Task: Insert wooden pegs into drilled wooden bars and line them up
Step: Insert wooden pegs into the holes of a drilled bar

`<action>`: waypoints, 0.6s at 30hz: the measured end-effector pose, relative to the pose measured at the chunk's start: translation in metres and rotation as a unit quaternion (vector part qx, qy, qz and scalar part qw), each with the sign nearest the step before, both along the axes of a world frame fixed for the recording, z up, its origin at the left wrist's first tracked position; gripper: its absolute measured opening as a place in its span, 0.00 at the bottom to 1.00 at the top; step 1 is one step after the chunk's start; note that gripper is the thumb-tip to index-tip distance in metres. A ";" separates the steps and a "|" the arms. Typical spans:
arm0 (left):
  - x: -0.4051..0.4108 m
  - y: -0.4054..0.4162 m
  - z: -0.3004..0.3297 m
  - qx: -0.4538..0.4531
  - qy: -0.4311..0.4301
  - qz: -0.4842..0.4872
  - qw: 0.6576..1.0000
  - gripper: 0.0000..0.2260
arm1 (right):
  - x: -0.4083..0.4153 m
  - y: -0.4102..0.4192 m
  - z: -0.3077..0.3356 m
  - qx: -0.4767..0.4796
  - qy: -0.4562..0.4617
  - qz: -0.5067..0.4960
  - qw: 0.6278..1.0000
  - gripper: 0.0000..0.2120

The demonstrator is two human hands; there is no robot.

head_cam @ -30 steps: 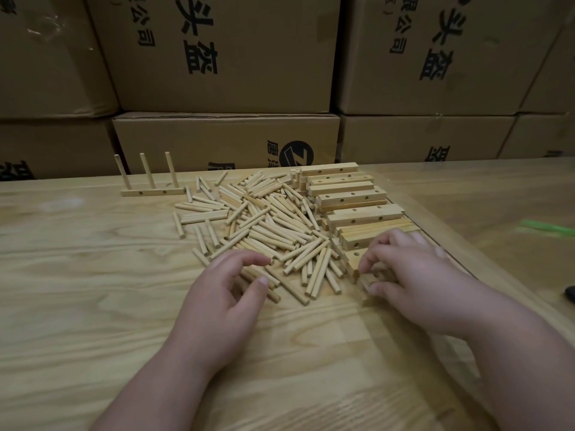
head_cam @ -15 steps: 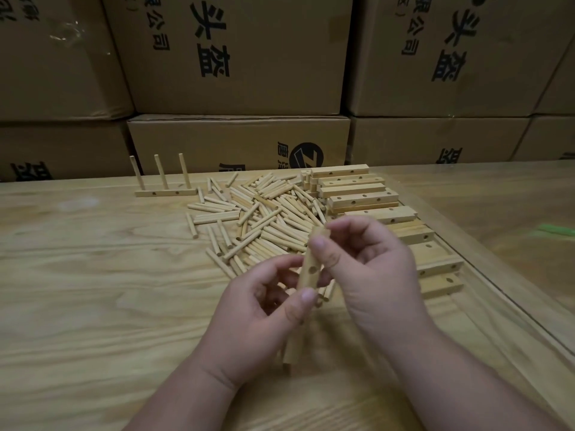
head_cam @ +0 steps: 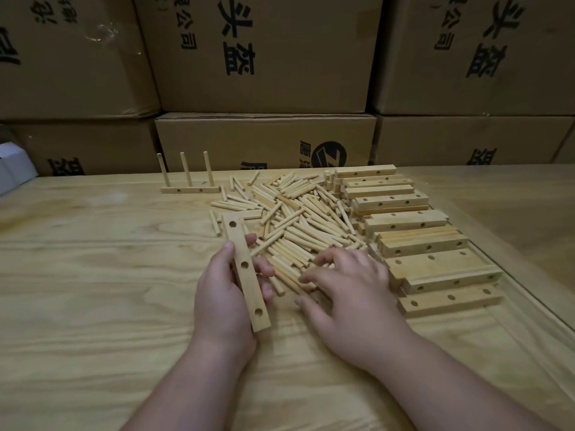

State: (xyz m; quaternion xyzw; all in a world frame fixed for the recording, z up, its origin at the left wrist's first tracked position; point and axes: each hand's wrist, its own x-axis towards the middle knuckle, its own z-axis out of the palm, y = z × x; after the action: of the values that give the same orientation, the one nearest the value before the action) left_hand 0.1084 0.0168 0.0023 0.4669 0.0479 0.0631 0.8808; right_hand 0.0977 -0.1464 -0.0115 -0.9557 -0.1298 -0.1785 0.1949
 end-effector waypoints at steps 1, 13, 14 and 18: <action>0.000 0.000 0.000 -0.003 0.001 -0.002 1.000 0.17 | 0.000 0.000 -0.002 -0.018 0.014 -0.006 1.000 0.17; 0.000 -0.003 -0.004 0.090 -0.005 -0.031 0.995 0.16 | 0.001 -0.002 0.001 -0.059 -0.005 -0.096 0.994 0.11; 0.000 -0.004 -0.003 0.096 -0.005 -0.031 0.995 0.16 | 0.001 -0.002 0.001 -0.057 -0.009 -0.096 0.994 0.09; 0.000 -0.004 -0.002 0.103 0.007 -0.034 0.994 0.14 | 0.001 -0.001 0.002 0.001 -0.047 -0.099 0.994 0.06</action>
State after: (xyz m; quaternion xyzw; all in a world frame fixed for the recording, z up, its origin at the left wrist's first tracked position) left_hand 0.1085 0.0125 -0.0001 0.5572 0.0315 0.0347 0.8290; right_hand 0.0991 -0.1477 -0.0094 -0.9543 -0.0436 -0.2415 0.1707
